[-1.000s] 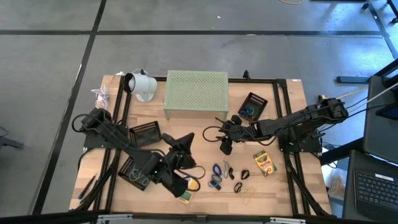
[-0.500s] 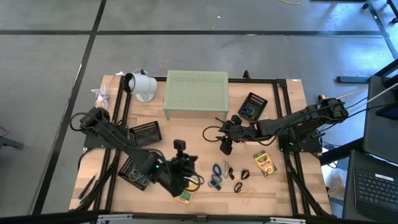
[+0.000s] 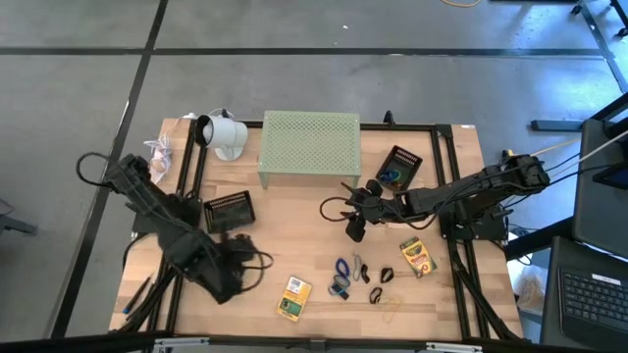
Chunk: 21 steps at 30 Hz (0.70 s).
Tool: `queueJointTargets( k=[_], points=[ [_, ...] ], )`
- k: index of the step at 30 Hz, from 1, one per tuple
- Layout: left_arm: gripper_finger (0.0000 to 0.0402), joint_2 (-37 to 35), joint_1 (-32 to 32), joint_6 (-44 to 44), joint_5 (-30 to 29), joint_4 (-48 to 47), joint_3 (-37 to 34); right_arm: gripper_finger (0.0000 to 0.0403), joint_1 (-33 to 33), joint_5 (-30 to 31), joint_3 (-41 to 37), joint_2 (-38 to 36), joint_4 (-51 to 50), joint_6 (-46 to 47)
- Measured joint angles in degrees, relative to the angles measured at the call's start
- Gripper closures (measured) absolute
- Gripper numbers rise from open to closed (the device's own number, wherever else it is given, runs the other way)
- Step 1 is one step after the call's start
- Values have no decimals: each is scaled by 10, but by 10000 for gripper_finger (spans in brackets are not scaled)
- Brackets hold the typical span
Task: Pick & Place Office Desk Supplies
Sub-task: Put the yellow rubber band into the bottom left black bin
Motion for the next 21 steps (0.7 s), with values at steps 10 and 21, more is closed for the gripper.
queueJointTargets(
  k=[10, 21],
  points=[
    [400, -5, -75, -106, 59, -83, -11, 227, 0, 0, 0, 0, 0, 0],
    [398, -3, -125, -155, -9, -81, -11, 227, 0, 0, 0, 0, 0, 0]
  ],
)
